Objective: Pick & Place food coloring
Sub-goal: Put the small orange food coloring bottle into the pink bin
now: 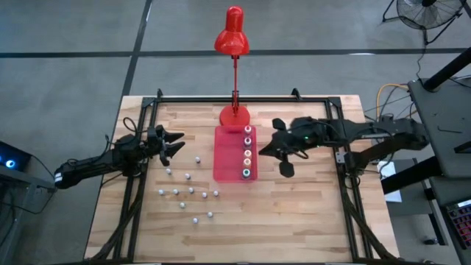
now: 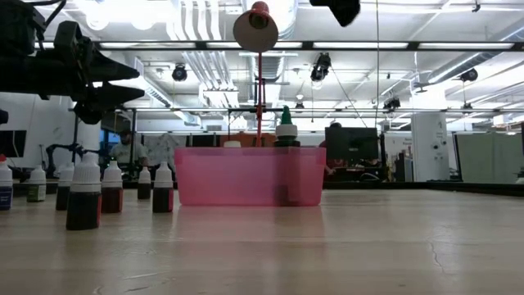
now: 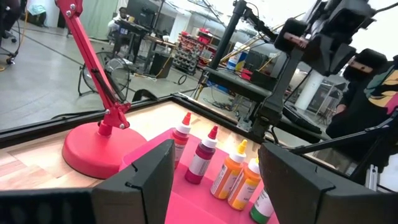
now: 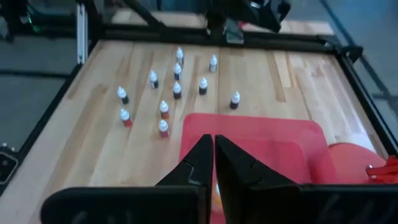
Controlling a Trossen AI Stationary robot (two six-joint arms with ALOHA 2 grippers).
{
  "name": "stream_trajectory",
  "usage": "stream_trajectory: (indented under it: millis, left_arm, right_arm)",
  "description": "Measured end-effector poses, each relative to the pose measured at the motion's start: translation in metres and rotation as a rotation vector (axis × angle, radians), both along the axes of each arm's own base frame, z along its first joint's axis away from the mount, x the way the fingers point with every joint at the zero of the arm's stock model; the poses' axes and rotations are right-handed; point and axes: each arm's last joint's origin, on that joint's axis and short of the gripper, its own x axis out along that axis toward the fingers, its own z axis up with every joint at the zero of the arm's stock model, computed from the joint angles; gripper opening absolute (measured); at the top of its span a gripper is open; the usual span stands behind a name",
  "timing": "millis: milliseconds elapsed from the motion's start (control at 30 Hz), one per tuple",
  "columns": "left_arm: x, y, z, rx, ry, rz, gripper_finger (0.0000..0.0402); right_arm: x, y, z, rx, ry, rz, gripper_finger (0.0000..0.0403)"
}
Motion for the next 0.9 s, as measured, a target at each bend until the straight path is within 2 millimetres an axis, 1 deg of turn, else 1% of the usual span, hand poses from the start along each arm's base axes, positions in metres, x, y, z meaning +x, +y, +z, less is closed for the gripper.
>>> stream_trajectory:
  millis: [267,433,533,667,800,900]
  left_arm:
    - [0.000,0.000,0.000,0.000,0.000,0.000,0.0204]
    - [0.000,0.000,0.000,0.000,0.000,0.000,0.0204]
    - [0.000,0.000,0.000,0.000,0.000,0.000,0.0204]
    - [0.000,0.000,0.000,0.000,0.000,0.000,0.0204]
    - [0.000,0.000,0.000,0.000,0.000,0.000,0.0204]
    - [0.000,0.000,0.000,0.000,0.000,0.000,0.0204]
  right_arm:
    - [-0.030,-0.008,-0.043,0.022,-0.131,-0.022,0.0008]
    - [-0.046,-0.005,-0.066,0.069,-0.226,0.100,0.0008]
    - [-0.054,-0.002,-0.079,0.112,-0.285,0.134,0.0008]
    - [-0.067,0.002,-0.100,0.162,-0.340,0.130,0.0008]
    - [-0.080,0.003,-0.123,0.197,-0.383,0.071,0.0008]
    - [-0.089,0.006,-0.136,0.226,-0.433,0.074,0.0008]
